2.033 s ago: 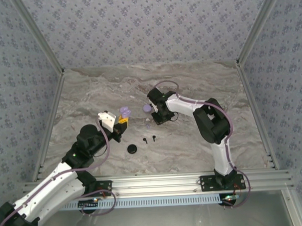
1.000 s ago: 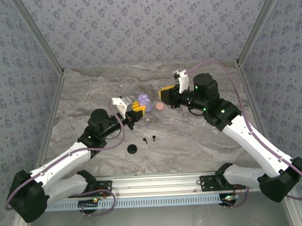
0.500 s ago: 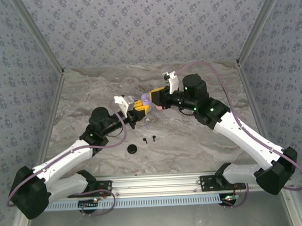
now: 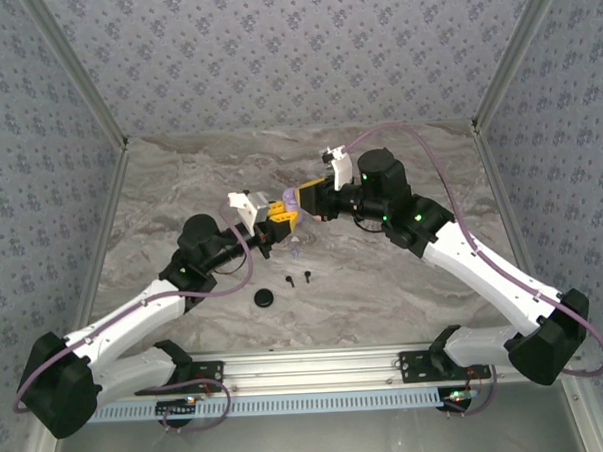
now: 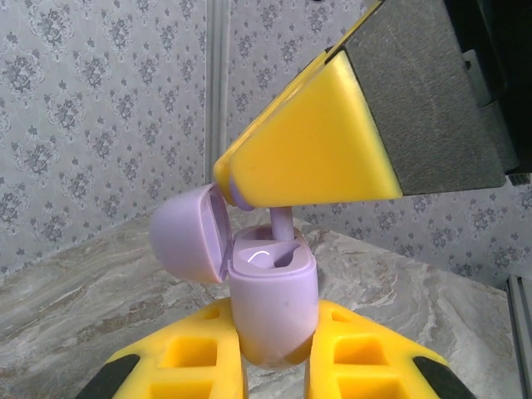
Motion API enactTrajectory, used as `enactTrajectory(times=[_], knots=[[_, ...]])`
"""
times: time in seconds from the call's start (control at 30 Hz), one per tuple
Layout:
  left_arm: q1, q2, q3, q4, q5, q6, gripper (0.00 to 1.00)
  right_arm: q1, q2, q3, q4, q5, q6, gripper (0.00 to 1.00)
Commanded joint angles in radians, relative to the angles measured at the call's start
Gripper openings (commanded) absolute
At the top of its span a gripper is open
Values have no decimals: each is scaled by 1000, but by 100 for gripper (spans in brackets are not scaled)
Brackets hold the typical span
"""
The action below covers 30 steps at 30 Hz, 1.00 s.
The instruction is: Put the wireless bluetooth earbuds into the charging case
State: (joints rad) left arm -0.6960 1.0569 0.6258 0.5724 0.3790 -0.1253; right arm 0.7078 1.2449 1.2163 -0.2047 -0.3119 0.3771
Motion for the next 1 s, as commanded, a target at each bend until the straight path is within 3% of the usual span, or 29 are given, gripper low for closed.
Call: enactTrajectory(times=[0.0, 0.3, 0.63, 0.77, 0.97], knots=[[-5, 0, 35, 46, 9, -11, 0, 10, 3, 28, -52, -10, -8, 25], [-5, 0, 33, 48, 11, -8, 0, 2, 19, 75, -106, -38, -36, 35], [-4, -6, 10, 41, -29, 0, 0, -69, -42, 107, -123, -49, -67, 64], [-5, -46, -2, -41, -87, 28, 0, -112, -47, 78, -203, 38, -69, 64], [-5, -174, -62, -155, -184, 62, 0, -139, 27, -8, -312, 160, -86, 56]])
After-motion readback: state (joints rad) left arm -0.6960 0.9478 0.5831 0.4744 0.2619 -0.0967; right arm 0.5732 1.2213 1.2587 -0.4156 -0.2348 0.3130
